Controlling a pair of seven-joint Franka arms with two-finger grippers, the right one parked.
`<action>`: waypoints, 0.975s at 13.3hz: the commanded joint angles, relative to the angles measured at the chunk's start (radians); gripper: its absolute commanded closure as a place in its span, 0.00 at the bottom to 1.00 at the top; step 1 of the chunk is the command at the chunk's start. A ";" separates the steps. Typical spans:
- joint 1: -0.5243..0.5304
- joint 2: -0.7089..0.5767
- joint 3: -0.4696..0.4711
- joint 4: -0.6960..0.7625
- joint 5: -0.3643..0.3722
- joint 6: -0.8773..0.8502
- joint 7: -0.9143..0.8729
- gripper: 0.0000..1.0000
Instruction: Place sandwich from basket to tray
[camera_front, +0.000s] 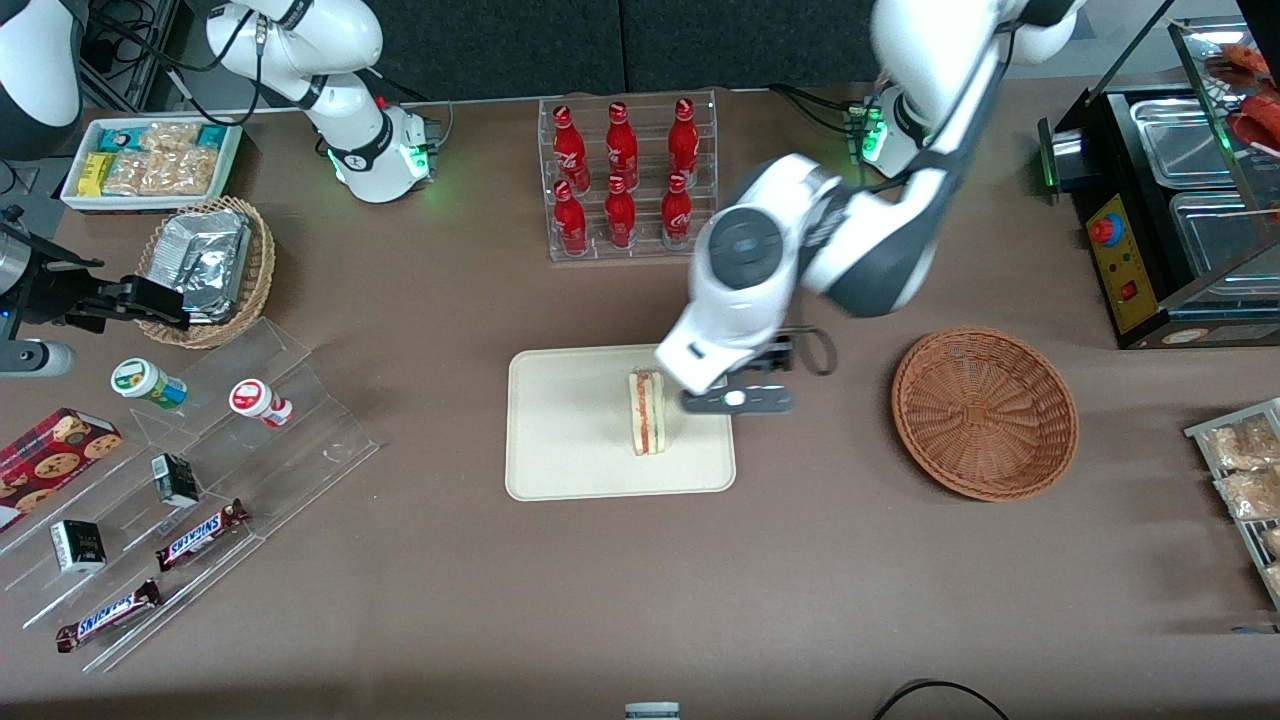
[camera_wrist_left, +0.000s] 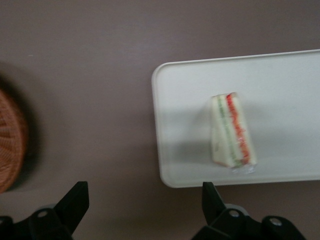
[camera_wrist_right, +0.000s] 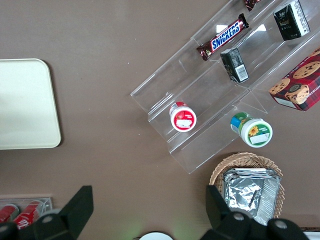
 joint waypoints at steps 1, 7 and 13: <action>0.104 -0.282 -0.008 -0.296 -0.065 0.048 0.153 0.00; 0.355 -0.546 -0.003 -0.506 -0.118 0.022 0.466 0.00; 0.521 -0.617 -0.002 -0.412 -0.097 -0.134 0.580 0.00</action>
